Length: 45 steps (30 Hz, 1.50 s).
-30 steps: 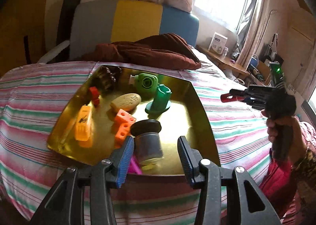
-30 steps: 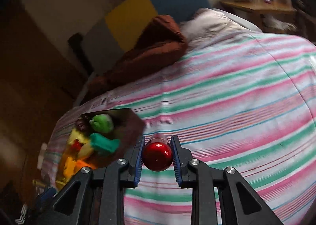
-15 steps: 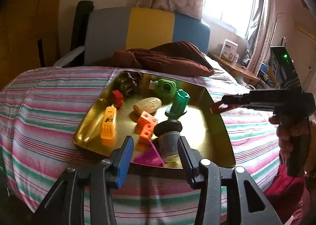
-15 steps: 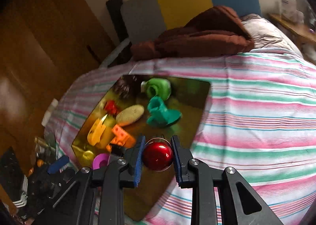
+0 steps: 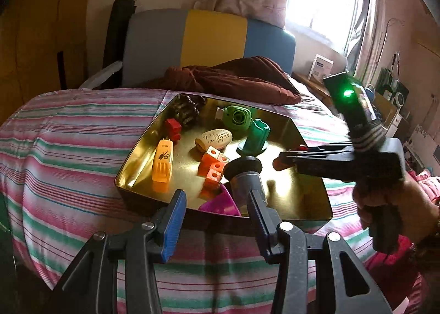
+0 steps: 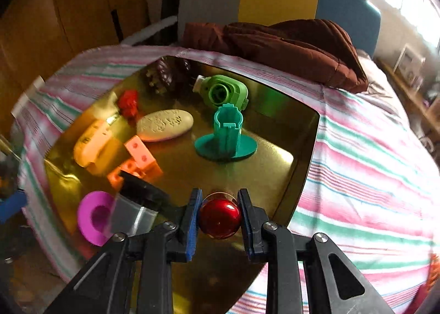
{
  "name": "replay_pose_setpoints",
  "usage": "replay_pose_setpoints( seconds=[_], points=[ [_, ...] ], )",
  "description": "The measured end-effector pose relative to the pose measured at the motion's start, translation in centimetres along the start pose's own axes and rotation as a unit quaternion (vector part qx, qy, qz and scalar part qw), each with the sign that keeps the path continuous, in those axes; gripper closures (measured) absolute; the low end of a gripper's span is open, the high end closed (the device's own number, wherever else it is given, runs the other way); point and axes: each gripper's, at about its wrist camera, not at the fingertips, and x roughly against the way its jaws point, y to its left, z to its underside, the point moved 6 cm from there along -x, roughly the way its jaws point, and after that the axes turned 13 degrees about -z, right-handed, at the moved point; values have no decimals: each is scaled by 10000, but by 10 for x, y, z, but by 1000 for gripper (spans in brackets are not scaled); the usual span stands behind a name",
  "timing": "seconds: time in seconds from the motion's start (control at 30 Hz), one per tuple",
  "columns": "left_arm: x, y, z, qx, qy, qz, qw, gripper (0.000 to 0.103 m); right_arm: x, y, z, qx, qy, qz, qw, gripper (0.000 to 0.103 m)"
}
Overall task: Organize rigid objects
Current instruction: 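Carry the jar and red cylinder into the gold tray with both tools, then open both tools and withdraw them from the tray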
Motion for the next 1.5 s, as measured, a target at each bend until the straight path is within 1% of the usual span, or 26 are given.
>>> replay_pose_setpoints(
  seconds=[0.1,0.2,0.43,0.53,0.57,0.6,0.63,0.67,0.8,1.0,1.17,1.23,1.37,1.43,1.5],
  points=[
    [1,1,1,9,28,-18,10000,57,-8,-2,2,96,56,183,9998,76],
    [0,2,1,11,47,-44,10000,57,-10,-3,5,114,86,230,9996,76],
    [-2,2,3,7,101,-74,9999,57,-11,0,16,76,142,143,9998,76],
    [-1,2,3,-11,94,-104,9999,57,-10,3,21,18,157,31,9999,75],
    [-1,2,3,-6,95,-125,9999,57,-9,4,23,14,160,10,9999,71],
    [-1,2,3,-1,101,-156,9998,57,-8,6,24,8,170,-10,9999,63],
    [-1,3,3,9,110,-193,9998,57,-6,8,26,-2,173,-57,9998,58],
    [-2,4,2,22,113,-213,9997,57,-5,10,27,-13,176,-111,9998,50],
    [-1,10,1,93,111,-427,9990,57,6,19,32,16,137,-175,9998,49],
    [-4,19,0,96,219,-785,9966,57,19,29,40,-192,30,-312,9993,47],
    [-2,23,1,86,197,-865,9960,57,28,35,43,-255,-78,-283,9992,45],
    [-1,24,0,-10,154,-1065,9942,57,31,37,44,-323,-132,-305,9989,44],
    [2,25,0,-138,107,-1440,9894,57,37,43,45,-407,-220,-332,9984,40],
    [2,27,0,-108,128,-1525,9882,57,41,48,45,-410,-266,-332,9983,39],
    [3,28,0,-68,166,-1526,9881,57,43,52,44,-380,-310,-285,9984,35]
  ],
)
